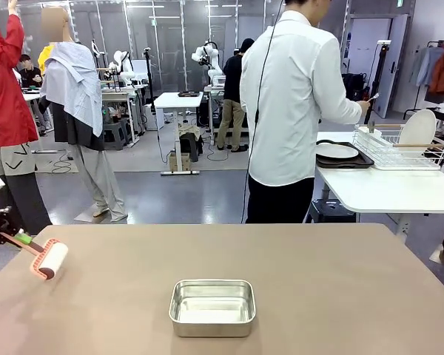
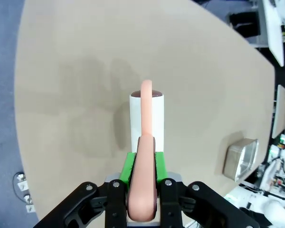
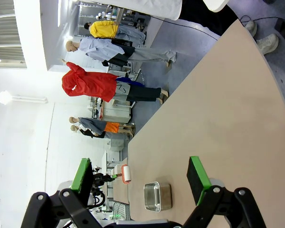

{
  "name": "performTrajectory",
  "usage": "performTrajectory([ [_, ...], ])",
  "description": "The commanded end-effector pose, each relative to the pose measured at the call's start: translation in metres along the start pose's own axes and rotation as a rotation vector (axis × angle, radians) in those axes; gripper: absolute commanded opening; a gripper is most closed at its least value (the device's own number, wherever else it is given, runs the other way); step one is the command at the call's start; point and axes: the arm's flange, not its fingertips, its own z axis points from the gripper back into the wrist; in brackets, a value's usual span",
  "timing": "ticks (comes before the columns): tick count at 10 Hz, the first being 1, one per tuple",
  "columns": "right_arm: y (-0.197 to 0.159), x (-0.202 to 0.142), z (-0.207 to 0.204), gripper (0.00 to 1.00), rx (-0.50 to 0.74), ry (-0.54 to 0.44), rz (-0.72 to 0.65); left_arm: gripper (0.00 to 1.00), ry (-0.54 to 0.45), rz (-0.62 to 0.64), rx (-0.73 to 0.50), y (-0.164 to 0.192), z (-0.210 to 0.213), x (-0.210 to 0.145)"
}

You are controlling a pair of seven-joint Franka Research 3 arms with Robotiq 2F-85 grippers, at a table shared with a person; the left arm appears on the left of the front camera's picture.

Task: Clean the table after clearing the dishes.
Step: When the right (or left) Handle tray is removed, use the right hand (or left hand) to clean the right (or left) side of the table with the Lint Roller, then place the Lint Roller back on top of the Airtight Container.

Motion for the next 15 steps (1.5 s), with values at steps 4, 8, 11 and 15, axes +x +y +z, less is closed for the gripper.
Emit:
performTrajectory([
  [4,0.003,0.000,0.001,1.00,0.007,0.001,-0.005,0.21,-0.142,-0.169,0.060,-0.085,0.079,-0.052],
  [8,0.003,0.000,0.001,1.00,0.007,0.001,-0.005,0.21,-0.094,-0.140,0.037,-0.071,0.070,-0.031],
  [11,0.003,0.000,0.001,1.00,0.007,0.001,-0.005,0.21,-0.094,-0.140,0.037,-0.071,0.070,-0.031],
  [15,0.003,0.000,0.001,1.00,0.007,0.001,-0.005,0.21,-0.094,-0.140,0.037,-0.071,0.070,-0.031],
])
